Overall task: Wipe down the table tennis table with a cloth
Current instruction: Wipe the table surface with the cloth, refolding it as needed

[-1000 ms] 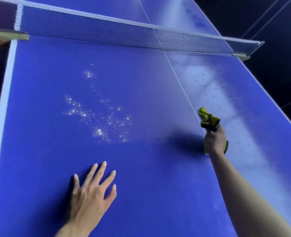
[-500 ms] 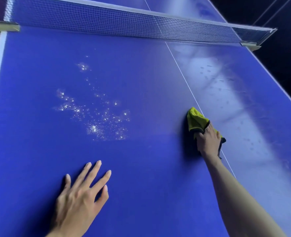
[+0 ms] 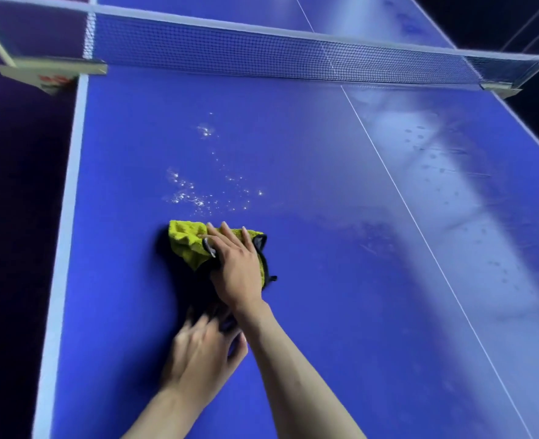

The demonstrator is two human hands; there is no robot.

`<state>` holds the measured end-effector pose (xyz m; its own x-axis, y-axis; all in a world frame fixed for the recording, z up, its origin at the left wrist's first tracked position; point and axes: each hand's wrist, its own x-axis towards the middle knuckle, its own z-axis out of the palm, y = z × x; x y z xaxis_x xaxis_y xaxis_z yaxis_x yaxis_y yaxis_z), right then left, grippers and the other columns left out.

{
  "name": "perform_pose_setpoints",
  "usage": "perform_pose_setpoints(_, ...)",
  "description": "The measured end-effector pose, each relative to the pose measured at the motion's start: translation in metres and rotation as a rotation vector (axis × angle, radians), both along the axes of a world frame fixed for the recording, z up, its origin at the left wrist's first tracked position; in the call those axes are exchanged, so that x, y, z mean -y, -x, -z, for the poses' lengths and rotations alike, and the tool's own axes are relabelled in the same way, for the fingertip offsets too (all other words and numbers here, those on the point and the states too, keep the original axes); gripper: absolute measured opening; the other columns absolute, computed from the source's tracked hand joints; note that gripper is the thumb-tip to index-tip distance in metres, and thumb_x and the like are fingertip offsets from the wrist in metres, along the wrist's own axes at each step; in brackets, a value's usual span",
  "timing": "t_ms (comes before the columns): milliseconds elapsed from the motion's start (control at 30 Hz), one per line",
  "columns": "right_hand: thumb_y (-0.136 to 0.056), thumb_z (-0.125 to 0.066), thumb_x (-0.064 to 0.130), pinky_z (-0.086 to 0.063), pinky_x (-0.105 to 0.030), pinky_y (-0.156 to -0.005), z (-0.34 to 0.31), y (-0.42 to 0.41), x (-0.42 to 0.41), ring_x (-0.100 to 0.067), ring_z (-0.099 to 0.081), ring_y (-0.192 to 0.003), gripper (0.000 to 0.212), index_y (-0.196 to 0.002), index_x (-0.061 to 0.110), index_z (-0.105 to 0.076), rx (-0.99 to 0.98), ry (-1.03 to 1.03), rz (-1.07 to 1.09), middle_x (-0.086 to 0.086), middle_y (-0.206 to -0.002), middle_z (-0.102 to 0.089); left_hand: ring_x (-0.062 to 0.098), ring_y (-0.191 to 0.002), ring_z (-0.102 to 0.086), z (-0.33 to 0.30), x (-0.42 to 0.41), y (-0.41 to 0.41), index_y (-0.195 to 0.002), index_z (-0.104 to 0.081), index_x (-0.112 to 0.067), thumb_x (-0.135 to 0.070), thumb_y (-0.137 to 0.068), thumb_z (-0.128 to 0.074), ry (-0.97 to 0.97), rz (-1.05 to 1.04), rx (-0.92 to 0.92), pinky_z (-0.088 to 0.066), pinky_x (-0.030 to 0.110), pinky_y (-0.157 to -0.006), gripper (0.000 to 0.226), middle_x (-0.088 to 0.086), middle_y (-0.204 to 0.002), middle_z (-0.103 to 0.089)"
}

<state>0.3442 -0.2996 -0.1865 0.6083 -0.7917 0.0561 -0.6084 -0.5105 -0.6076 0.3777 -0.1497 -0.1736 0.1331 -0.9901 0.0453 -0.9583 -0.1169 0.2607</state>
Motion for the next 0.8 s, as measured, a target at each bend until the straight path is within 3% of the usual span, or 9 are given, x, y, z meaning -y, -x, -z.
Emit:
perform_pose_setpoints(67,-0.070,-0.053,-0.004,-0.029,-0.032,-0.122,-0.006,0.013,0.010,-0.014,-0.050,-0.142,0.063,-0.127,0.017,-0.069,0.124,-0.142,0.046,0.004,-0.141,-0.066,0.025,-0.112,-0.065,0.006,-0.002,-0.002,-0.122,-0.071,-0.033,-0.036,-0.086,-0.051,-0.020,0.017,0.008,-0.054,0.053,-0.095,0.041,0.002,-0.133,-0.066)
perform_pose_setpoints(133,-0.072,-0.051,-0.006,-0.049,-0.025,-0.095,-0.023,0.033,0.024,-0.001,-0.064,-0.108,0.045,-0.101,0.021,-0.072,0.288,-0.249,0.210,0.013,-0.106,-0.077,0.022,-0.129,-0.059,0.010,-0.002,-0.003,-0.135,-0.064,-0.035,-0.039,-0.088,-0.047,-0.046,0.042,-0.005,-0.052,0.054,-0.097,0.050,0.000,-0.148,-0.056)
perform_pose_setpoints(233,-0.070,-0.047,-0.011,-0.050,-0.022,-0.073,-0.042,0.081,0.071,0.015,-0.057,-0.076,0.037,-0.074,0.024,-0.060,0.464,-0.175,0.498,0.025,-0.074,-0.068,0.021,-0.136,-0.055,0.008,0.000,-0.003,-0.138,-0.062,-0.037,-0.040,-0.090,-0.045,-0.082,0.053,-0.017,-0.052,0.055,-0.097,0.051,-0.002,-0.154,-0.050)
perform_pose_setpoints(333,-0.070,-0.047,-0.011,-0.050,-0.029,-0.067,-0.055,0.127,0.116,0.006,-0.058,-0.068,0.036,-0.082,0.017,-0.066,0.431,-0.114,0.693,0.021,-0.070,-0.069,0.022,-0.137,-0.053,0.007,-0.001,-0.002,-0.139,-0.061,-0.038,-0.039,-0.092,-0.045,-0.100,0.047,-0.023,-0.052,0.057,-0.098,0.050,-0.002,-0.155,-0.049)
perform_pose_setpoints(400,-0.070,-0.046,-0.012,-0.046,-0.018,-0.058,-0.057,0.147,0.126,0.000,-0.056,-0.061,0.040,-0.087,0.018,-0.066,0.352,-0.083,0.781,0.019,-0.066,-0.067,0.022,-0.138,-0.053,0.008,-0.002,-0.002,-0.140,-0.060,-0.038,-0.038,-0.093,-0.043,-0.100,0.050,-0.033,-0.052,0.058,-0.098,0.050,-0.003,-0.156,-0.048)
perform_pose_setpoints(500,-0.073,-0.044,-0.010,-0.043,-0.011,-0.057,-0.037,0.166,0.124,-0.011,-0.057,-0.072,0.048,-0.103,0.017,-0.069,0.261,-0.064,0.849,0.007,-0.081,-0.071,0.022,-0.139,-0.051,0.010,-0.003,0.000,-0.142,-0.058,-0.039,-0.038,-0.094,-0.042,-0.109,0.053,-0.039,-0.051,0.057,-0.100,0.051,-0.003,-0.157,-0.046)
perform_pose_setpoints(600,-0.076,-0.049,0.008,-0.046,-0.036,-0.068,-0.003,0.160,0.111,-0.028,-0.059,-0.080,0.033,-0.103,0.021,-0.063,0.121,-0.036,0.820,-0.005,-0.090,-0.069,0.022,-0.139,-0.051,0.010,-0.002,-0.001,-0.141,-0.058,-0.039,-0.038,-0.093,-0.043,-0.131,0.056,-0.058,-0.051,0.058,-0.100,0.051,-0.003,-0.157,-0.046)
perform_pose_setpoints(700,-0.082,-0.055,0.014,-0.038,-0.035,-0.068,0.010,0.139,0.093,-0.031,-0.060,-0.086,0.020,-0.100,0.022,-0.059,0.088,0.018,0.808,-0.002,-0.092,-0.066,0.023,-0.139,-0.051,0.008,-0.002,-0.001,-0.142,-0.058,-0.038,-0.039,-0.092,-0.044,-0.148,0.065,-0.065,-0.051,0.058,-0.099,0.052,-0.002,-0.157,-0.046)
perform_pose_setpoints(800,-0.077,-0.061,0.004,-0.035,-0.031,-0.068,0.012,0.111,0.080,-0.030,-0.062,-0.096,0.037,-0.110,0.020,-0.064,0.061,0.033,0.742,0.002,-0.100,-0.068,0.021,-0.139,-0.052,0.002,-0.002,-0.005,-0.138,-0.063,-0.035,-0.042,-0.090,-0.046,-0.119,0.097,-0.082,-0.052,0.056,-0.099,0.052,-0.001,-0.155,-0.050)
